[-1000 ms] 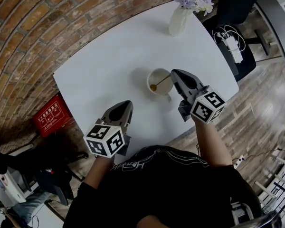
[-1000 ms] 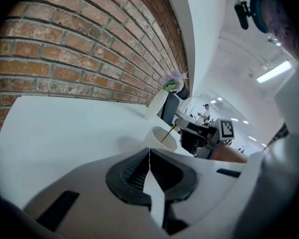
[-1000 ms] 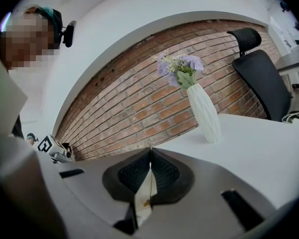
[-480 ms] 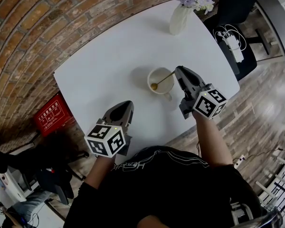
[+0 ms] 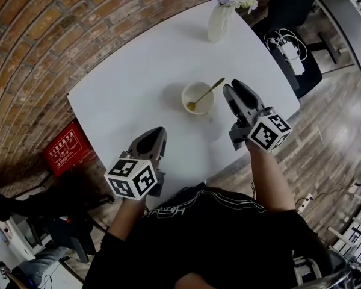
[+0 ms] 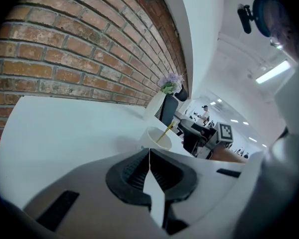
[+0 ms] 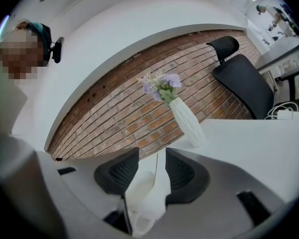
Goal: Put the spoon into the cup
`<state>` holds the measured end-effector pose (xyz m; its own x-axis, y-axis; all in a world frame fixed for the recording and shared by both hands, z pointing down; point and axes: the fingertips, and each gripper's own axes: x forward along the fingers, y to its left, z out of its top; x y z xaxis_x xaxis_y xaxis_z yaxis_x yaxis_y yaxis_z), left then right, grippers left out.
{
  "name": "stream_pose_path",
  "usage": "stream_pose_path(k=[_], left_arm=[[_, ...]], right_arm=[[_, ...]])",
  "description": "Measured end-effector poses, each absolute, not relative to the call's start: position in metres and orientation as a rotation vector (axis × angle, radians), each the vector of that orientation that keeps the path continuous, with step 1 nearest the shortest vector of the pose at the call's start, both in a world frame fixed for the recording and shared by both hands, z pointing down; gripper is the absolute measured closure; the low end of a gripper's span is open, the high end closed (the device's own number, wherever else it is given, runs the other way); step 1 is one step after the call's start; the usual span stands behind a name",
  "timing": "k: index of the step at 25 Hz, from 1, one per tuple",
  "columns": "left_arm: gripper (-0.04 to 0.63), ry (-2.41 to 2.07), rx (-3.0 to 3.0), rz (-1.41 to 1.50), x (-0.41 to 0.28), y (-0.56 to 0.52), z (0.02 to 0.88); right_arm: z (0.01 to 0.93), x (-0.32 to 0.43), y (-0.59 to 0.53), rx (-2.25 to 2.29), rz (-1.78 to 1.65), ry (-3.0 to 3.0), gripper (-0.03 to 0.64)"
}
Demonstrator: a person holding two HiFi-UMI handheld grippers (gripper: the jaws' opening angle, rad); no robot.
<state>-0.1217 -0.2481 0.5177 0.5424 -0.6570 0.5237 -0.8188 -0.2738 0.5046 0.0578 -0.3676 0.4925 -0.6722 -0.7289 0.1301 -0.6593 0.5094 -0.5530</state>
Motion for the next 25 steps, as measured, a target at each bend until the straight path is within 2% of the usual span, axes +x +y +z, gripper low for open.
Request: stream_pose_path(k=[3,17,25], left_arm=[[0.588,-1.188,2.045,0.248,-0.116,-0.241,0.506],[0.588,-1.169,2.29,0.117,-0.07,-0.176,0.404],[0.588,-1.145,2.398,0.07,-0.05,-0.145,0.369]], right_arm=[[0.473,0.059,-0.344,-1.188,-0.8,2.704,0.486],[0.381,0.046,-0.208,-0.947,-0.552,2.918,0.609],[0.363,0.042,-0.158,-0.782,-0.594,2.991,0.618]])
